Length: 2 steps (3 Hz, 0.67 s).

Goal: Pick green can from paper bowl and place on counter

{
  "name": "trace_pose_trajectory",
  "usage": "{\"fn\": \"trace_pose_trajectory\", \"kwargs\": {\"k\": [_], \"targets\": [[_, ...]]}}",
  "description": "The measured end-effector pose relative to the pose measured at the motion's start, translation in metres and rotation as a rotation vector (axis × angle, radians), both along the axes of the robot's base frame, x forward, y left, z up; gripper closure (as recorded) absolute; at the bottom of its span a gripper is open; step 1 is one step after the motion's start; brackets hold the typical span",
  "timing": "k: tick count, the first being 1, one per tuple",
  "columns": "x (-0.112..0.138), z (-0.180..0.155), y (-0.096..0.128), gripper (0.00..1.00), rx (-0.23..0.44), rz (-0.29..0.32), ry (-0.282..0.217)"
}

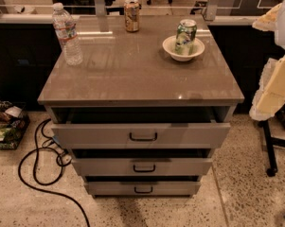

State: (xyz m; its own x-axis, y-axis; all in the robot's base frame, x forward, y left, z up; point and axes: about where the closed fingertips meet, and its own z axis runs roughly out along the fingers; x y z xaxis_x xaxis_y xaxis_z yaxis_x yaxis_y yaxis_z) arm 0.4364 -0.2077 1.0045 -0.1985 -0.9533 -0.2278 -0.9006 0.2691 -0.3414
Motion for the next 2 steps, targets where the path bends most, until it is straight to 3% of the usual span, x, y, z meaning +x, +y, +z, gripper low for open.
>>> {"fn": "trace_pose_trajectory", "kwargs": {"k": [1, 2], "targets": [[0.0, 0.0, 0.0, 0.0, 0.0, 0.0, 0.0], [0.024, -0.001, -0.01, 0.0, 0.045, 0.001, -0.05]]}}
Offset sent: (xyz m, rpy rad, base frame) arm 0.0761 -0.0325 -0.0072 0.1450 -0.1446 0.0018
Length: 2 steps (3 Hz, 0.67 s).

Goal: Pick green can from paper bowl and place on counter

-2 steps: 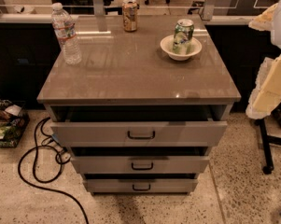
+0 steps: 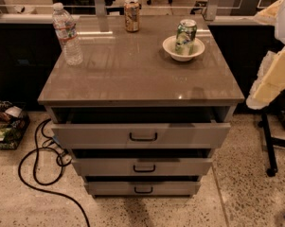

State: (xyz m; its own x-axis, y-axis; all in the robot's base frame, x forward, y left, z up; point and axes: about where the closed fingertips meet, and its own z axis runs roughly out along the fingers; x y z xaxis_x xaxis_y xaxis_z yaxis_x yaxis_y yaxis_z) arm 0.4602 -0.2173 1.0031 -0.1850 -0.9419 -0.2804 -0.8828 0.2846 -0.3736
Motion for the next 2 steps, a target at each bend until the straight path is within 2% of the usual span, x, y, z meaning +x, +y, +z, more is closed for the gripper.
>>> {"fn": "trace_pose_trajectory", "kwargs": {"k": [1, 2], "targets": [[0.053, -0.005, -0.022, 0.0, 0.133, -0.018, -0.111], [0.115, -0.015, -0.034, 0.0, 0.368, -0.073, -0.221]]}}
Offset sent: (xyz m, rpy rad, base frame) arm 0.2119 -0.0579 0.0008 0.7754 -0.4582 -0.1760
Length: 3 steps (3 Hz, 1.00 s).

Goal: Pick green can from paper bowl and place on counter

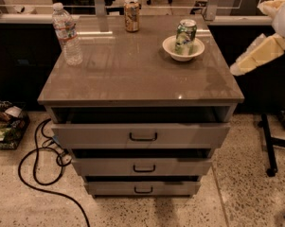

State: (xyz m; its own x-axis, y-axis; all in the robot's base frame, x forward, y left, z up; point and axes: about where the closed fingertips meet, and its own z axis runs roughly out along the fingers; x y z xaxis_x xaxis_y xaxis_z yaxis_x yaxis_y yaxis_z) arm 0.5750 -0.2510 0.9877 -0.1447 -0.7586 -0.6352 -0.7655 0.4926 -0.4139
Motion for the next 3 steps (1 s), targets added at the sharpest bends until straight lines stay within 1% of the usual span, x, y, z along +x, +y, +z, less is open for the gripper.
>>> {"fn": "trace_pose_trajectory", "kwargs": {"k": [1, 2, 3], "targets": [[0.056, -0.01, 0.004, 0.0, 0.275, -0.063, -0.069], [0.097, -0.02, 0.015, 0.0, 0.456, -0.103, -0.072], [0.122, -0.021, 0.029, 0.0, 0.496, -0.078, -0.098]]}}
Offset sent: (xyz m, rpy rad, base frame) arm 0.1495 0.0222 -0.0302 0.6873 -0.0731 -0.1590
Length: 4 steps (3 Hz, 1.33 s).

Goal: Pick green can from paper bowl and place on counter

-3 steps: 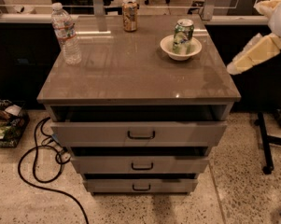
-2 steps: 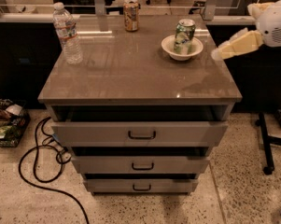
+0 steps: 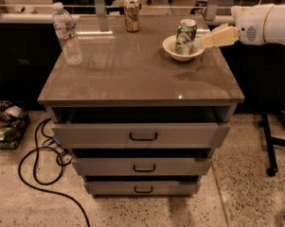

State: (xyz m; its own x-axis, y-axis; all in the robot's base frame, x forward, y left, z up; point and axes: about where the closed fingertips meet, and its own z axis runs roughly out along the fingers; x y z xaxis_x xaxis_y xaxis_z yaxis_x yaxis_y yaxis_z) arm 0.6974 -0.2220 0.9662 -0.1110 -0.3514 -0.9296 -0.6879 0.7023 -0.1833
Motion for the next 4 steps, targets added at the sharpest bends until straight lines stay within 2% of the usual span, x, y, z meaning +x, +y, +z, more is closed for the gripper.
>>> {"fn": "trace_pose_trajectory", "kwargs": {"k": [1, 2, 3, 4], "targets": [[0.0, 0.0, 0.0, 0.0, 0.0, 0.0, 0.0], [0.015, -0.008, 0.006, 0.0, 0.058, -0.002, -0.038], [0.042, -0.022, 0.017, 0.0, 0.145, 0.021, -0.082], [0.068, -0.033, 0.022, 0.0, 0.202, 0.045, -0.102]]}}
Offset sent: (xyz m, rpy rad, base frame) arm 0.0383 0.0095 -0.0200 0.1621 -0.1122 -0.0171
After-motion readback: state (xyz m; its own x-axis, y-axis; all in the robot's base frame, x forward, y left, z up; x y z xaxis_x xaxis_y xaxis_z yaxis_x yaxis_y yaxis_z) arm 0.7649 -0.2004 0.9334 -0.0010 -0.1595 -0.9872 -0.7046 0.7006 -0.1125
